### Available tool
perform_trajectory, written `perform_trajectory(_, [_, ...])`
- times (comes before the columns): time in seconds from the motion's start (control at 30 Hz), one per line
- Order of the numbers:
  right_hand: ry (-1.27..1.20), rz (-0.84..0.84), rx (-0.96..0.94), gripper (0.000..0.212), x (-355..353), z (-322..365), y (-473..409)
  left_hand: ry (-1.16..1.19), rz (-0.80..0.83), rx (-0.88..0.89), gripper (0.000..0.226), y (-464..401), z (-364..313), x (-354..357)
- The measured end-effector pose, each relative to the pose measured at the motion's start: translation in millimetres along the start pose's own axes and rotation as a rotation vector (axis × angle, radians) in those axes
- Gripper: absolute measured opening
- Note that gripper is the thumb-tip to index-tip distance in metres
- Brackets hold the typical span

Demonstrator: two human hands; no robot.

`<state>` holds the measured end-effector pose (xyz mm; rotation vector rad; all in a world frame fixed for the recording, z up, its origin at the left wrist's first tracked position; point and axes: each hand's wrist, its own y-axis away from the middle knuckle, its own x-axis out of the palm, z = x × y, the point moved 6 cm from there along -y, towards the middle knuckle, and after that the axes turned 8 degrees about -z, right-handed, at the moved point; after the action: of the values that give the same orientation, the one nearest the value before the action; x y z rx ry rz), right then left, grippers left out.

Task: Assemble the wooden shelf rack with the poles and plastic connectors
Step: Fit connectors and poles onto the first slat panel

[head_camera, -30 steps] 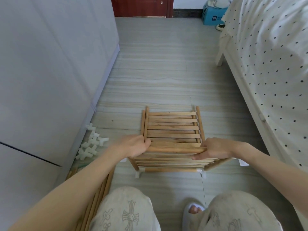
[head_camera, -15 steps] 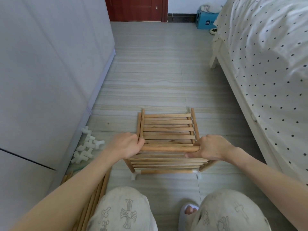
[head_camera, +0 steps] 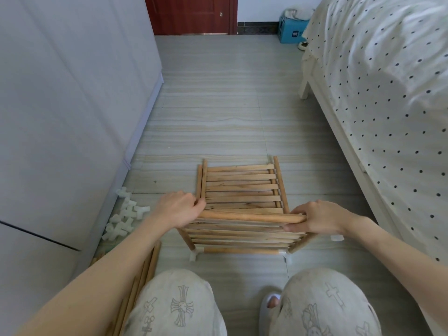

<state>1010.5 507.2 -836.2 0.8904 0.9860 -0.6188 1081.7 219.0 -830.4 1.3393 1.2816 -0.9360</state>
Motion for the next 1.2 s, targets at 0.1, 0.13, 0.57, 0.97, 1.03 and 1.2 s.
perform_trajectory(0.1, [0.045,-0.043,0.003,0.055,0,-2,-4,-0.033,-0.068,0.012,0.051,-1,-3,-1])
perform_trajectory(0.13, [0.078,-0.066,-0.004,0.057,1,-3,-6,-0.047,-0.106,0.024,0.051,-2,-4,-2])
perform_trajectory(0.57, [0.039,-0.222,0.058,0.069,-9,-8,-4,0.944,-0.266,-0.477,0.030,-5,38,-4])
perform_trajectory(0.97, [-1.092,-0.363,0.277,0.046,15,-51,26,1.600,-0.062,-0.607,0.049,24,44,66])
perform_trajectory(1.03, [-1.142,-0.366,0.279,0.033,28,-43,16,1.547,-0.061,-0.577,0.052,23,42,77])
perform_trajectory(1.2, [-0.983,-0.509,0.385,0.031,51,-50,-21,1.179,-0.048,-0.505,0.061,7,47,85])
